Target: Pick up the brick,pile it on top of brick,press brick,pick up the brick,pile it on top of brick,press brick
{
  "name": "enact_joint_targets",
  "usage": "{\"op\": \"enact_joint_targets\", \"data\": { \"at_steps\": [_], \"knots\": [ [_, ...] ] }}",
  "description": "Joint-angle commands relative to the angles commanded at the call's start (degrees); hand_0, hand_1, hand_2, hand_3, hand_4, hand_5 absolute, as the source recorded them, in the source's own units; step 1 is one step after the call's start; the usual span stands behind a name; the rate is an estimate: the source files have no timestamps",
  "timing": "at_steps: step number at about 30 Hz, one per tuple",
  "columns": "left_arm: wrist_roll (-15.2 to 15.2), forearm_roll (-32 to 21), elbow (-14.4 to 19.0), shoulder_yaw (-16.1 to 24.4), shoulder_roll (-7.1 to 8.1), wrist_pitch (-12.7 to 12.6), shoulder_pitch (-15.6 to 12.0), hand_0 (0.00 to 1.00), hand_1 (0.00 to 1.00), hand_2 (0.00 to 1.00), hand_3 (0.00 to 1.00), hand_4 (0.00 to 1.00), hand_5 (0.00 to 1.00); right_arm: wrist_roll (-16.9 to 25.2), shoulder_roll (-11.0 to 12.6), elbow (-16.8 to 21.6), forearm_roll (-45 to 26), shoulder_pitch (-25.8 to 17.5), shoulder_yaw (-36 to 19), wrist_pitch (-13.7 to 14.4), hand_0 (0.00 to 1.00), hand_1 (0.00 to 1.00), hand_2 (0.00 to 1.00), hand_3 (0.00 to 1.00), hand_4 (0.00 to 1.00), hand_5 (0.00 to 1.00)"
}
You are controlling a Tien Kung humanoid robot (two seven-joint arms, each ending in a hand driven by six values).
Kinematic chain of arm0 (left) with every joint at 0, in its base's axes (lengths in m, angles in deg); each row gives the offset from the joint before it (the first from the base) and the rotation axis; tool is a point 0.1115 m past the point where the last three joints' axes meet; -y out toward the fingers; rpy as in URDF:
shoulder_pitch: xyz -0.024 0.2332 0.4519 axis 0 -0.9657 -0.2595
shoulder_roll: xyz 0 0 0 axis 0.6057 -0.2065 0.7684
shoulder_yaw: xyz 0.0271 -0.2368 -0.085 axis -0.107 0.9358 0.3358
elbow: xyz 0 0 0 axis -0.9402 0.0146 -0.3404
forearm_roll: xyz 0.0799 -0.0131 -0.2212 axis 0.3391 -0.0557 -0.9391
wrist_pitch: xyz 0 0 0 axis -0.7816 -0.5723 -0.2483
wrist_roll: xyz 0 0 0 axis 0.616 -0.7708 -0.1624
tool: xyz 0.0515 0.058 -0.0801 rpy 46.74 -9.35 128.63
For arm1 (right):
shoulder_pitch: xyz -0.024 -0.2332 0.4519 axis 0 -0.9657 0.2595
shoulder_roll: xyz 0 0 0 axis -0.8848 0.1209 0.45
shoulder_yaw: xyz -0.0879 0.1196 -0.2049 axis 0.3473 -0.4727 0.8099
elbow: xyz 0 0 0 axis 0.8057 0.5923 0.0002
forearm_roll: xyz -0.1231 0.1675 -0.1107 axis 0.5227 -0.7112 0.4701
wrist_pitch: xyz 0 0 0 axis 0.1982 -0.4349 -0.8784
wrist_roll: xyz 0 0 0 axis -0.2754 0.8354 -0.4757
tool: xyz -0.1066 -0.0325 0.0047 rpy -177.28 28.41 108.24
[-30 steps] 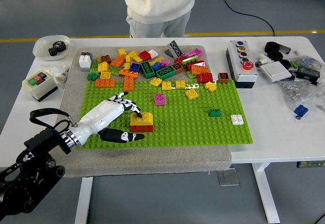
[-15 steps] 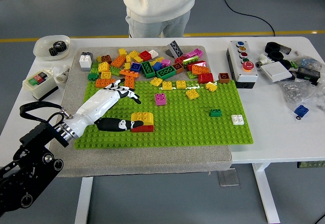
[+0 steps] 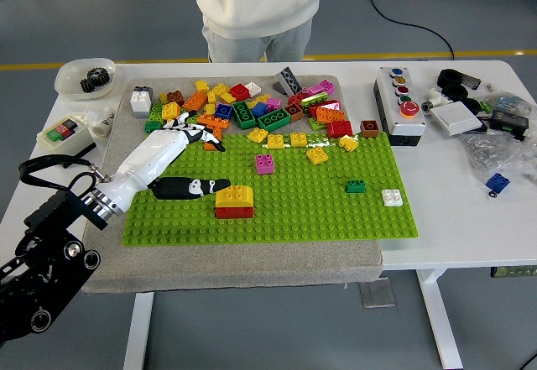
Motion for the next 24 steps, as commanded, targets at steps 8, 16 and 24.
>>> {"op": "enact_joint_targets", "data": {
  "at_steps": [8,16,24],
  "knots": [
    [-0.59,0.45,0.08,0.99,-0.06,-0.42,0.04,0.998,0.761,0.706,0.635,0.998,0.744,-0.02,-0.08,0.00,0.16,-0.03,0.15,-0.06,0.741,0.647,0.711,0.578,0.806,0.371],
    [-1.77,2.05,0.34,3.04,-0.22,-0.23,-0.06,0.998,0.760,0.706,0.650,0.998,0.658,-0.04,-0.05,0.00,0.42,-0.11,0.18,-0.07,0.740,0.647,0.711,0.578,0.806,0.372],
    [-3.51,3.65,0.80,4.88,-0.45,0.44,0.39,0.998,0.759,0.713,0.716,0.998,0.621,-0.06,-0.01,0.00,0.35,0.01,-0.09,0.04,0.740,0.647,0.711,0.578,0.806,0.372]
  ]
}}
